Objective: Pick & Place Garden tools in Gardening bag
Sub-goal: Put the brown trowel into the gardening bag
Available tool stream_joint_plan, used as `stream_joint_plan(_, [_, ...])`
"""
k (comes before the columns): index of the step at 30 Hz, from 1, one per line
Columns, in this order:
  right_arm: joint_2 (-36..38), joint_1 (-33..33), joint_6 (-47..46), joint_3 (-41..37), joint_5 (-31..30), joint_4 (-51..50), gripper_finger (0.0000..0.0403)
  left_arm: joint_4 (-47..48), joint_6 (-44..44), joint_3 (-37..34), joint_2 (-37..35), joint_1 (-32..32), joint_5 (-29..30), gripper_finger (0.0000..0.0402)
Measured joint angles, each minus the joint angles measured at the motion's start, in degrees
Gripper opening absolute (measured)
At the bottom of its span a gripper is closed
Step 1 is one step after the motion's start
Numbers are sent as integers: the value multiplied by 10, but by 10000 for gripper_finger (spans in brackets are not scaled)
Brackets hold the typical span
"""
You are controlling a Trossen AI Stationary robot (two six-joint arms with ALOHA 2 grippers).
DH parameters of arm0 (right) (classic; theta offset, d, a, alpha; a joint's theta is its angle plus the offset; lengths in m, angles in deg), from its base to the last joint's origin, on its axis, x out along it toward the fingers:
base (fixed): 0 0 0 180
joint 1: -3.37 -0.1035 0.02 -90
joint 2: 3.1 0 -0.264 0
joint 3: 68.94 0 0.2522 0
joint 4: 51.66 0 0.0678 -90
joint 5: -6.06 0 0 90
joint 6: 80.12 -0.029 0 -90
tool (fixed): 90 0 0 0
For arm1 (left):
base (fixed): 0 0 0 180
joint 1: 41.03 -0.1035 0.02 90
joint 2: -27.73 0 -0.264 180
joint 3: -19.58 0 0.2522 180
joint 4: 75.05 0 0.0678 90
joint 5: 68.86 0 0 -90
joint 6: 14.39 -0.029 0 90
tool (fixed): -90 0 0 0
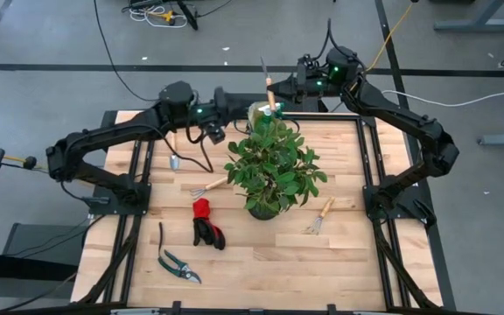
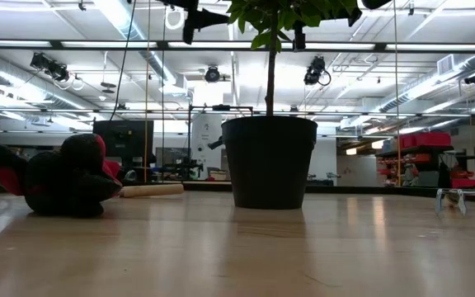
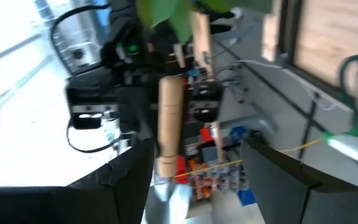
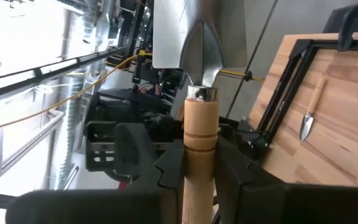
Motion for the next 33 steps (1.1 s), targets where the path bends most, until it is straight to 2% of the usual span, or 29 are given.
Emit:
stream_joint_plan(8, [-9,-5,-3,0,3,-2,52,-96,-1,0,37,0,-22,248])
stream_joint_plan(13, [-27,-12,-11,0,19,20,52,-115,-2,0,54,0,-51,248])
stream_joint_plan(33, [-71,-24,-66,0,50,79,52,-123,-1,0,74,3,-64,248])
